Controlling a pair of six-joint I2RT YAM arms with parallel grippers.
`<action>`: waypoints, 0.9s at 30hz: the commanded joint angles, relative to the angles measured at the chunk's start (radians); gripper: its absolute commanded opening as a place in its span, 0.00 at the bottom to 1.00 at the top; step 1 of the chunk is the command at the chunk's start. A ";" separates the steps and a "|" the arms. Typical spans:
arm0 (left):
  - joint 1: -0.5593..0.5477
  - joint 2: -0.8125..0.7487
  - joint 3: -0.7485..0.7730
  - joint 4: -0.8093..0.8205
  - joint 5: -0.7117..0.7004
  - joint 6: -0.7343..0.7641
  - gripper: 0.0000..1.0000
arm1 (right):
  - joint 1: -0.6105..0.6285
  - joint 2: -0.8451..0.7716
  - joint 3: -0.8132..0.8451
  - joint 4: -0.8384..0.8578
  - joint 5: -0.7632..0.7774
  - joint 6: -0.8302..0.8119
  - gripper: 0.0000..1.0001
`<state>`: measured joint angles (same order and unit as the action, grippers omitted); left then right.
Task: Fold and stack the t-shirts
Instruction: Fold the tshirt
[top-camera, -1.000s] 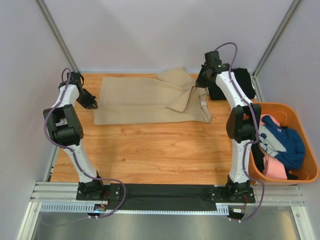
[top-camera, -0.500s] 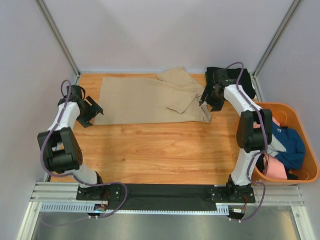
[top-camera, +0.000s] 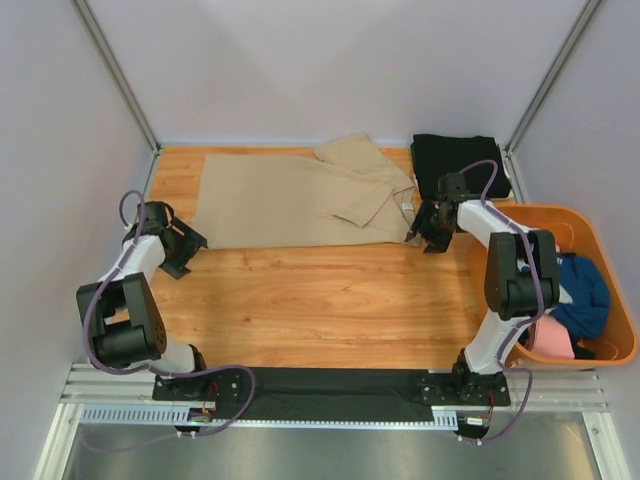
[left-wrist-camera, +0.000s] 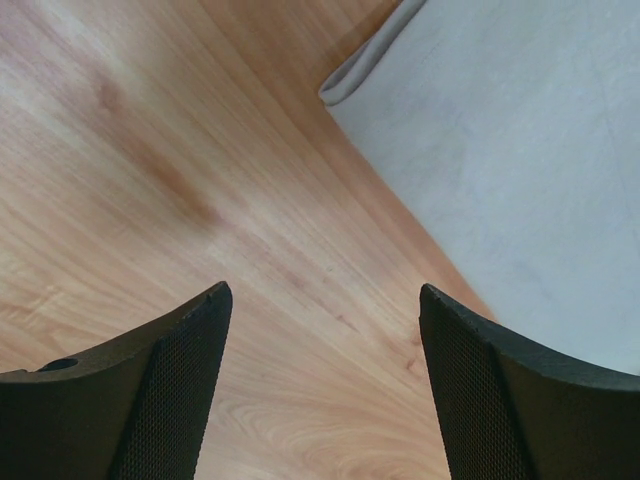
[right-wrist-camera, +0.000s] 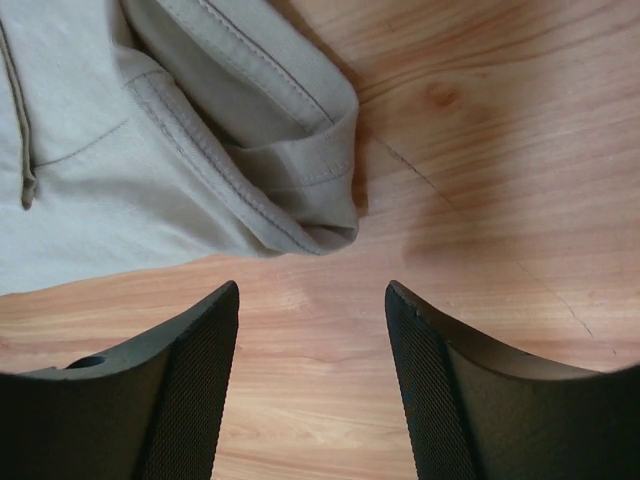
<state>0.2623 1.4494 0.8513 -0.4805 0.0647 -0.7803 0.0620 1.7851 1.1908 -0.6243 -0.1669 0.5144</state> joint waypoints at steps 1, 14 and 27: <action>0.002 0.023 0.000 0.111 -0.009 -0.036 0.82 | -0.013 0.032 -0.002 0.119 -0.031 -0.002 0.62; -0.009 0.221 0.058 0.206 -0.057 -0.088 0.68 | -0.016 0.140 0.021 0.176 -0.089 -0.002 0.33; -0.052 0.266 0.448 -0.036 -0.028 -0.042 0.00 | -0.016 0.161 0.401 -0.001 -0.177 -0.022 0.00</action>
<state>0.2207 1.8172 1.1995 -0.4274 0.0471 -0.8597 0.0483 2.0209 1.4559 -0.5732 -0.3000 0.5224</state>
